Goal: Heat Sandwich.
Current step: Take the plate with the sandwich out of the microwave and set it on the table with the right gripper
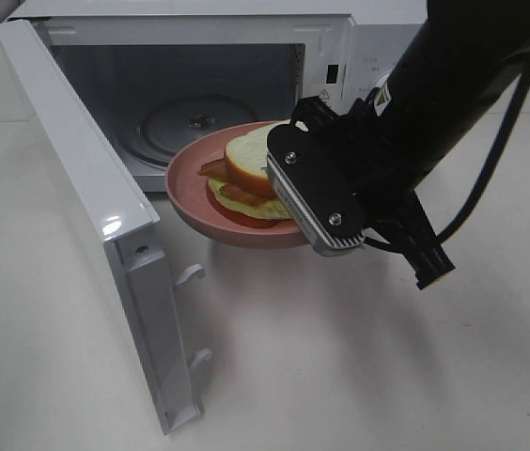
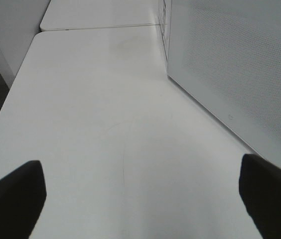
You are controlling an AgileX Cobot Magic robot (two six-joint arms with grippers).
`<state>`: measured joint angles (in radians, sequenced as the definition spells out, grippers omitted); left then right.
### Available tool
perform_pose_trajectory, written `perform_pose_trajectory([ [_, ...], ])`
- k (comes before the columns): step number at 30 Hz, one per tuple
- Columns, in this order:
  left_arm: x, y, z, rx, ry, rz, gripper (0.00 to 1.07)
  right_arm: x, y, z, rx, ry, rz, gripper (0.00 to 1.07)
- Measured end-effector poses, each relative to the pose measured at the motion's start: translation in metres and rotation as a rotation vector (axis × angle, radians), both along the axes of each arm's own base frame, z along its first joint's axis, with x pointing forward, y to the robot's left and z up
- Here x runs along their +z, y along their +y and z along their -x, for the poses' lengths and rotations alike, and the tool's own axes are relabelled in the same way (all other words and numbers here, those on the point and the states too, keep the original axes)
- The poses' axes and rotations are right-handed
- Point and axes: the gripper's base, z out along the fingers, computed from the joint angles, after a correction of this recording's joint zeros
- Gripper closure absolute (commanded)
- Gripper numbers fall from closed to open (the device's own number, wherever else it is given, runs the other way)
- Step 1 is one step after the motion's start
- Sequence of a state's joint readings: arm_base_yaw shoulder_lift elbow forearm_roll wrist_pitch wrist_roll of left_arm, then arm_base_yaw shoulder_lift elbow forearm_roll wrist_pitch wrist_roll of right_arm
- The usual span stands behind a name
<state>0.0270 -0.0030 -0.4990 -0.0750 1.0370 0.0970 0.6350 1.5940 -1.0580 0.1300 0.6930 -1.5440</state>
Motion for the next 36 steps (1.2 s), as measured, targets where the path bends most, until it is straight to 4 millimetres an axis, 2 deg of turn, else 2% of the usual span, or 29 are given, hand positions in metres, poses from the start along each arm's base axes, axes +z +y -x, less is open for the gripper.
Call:
perform_pose_trajectory([
  [10,0.000,0.000,0.000,0.000,0.000,0.000,0.03,0.003,-0.014,0.019,-0.035,-0.003,-0.016,1.07],
  [24,0.000,0.000,0.000,0.000,0.000,0.000,0.03,0.008,-0.043,0.058,-0.112,0.000,-0.048,1.07],
  [36,0.000,0.000,0.000,0.000,0.000,0.000,0.03,0.007,-0.081,0.097,-0.241,-0.020,-0.014,1.06],
])
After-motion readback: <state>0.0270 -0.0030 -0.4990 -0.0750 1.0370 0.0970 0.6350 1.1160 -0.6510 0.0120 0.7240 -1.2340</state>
